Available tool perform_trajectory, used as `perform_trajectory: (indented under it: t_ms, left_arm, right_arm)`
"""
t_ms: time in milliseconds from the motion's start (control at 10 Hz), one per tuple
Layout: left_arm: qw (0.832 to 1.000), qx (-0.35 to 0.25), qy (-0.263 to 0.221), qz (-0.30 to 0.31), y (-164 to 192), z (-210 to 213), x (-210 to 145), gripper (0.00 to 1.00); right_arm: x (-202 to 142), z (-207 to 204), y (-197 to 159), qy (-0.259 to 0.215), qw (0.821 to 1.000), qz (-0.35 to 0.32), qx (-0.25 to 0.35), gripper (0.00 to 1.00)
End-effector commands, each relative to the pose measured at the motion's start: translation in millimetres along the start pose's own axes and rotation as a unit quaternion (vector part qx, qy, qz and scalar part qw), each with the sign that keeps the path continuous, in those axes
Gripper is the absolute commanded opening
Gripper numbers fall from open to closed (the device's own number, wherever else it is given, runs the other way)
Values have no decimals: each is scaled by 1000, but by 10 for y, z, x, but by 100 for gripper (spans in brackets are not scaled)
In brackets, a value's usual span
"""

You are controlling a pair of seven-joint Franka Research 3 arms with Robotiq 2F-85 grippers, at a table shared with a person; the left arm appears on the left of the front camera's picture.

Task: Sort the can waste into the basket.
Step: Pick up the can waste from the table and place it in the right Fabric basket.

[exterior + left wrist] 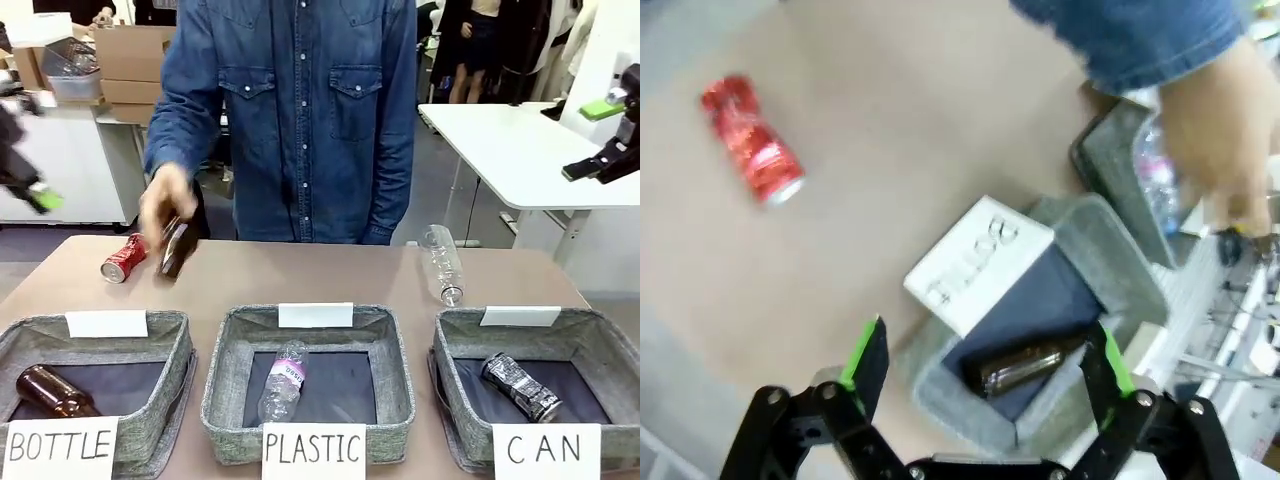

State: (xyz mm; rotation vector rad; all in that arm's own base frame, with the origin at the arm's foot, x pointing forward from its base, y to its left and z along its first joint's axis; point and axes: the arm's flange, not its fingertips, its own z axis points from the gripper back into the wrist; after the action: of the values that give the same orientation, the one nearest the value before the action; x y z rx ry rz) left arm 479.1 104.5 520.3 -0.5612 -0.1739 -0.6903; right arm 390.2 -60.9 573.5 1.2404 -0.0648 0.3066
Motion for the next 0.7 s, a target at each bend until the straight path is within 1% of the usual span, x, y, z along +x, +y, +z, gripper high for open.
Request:
perform_trajectory:
  t_ms: [0, 200, 300, 400, 600]
  left_arm:
    - [1000, -1, -11, 7, -30, 735, -687, 100]
    - [996, -5, -74, 55, 26, 1147, -1425, 100]
    - [994, -13, -91, 64, 53, 1215, -1644, 100]
    - [993, -16, -92, 72, 109, 1168, -1707, 100]
    - [994, -25, -79, 67, 202, 1058, -1612, 100]
  right_arm:
    - [-11, 20, 1, 5, 1000, 9, 1, 100]
    - [-11, 20, 1, 5, 1000, 9, 1, 100]
    - [-11, 20, 1, 5, 1000, 9, 1, 100]
    - [-11, 20, 1, 5, 1000, 9, 1, 100]
    - [-11, 20, 1, 5, 1000, 9, 1, 100]
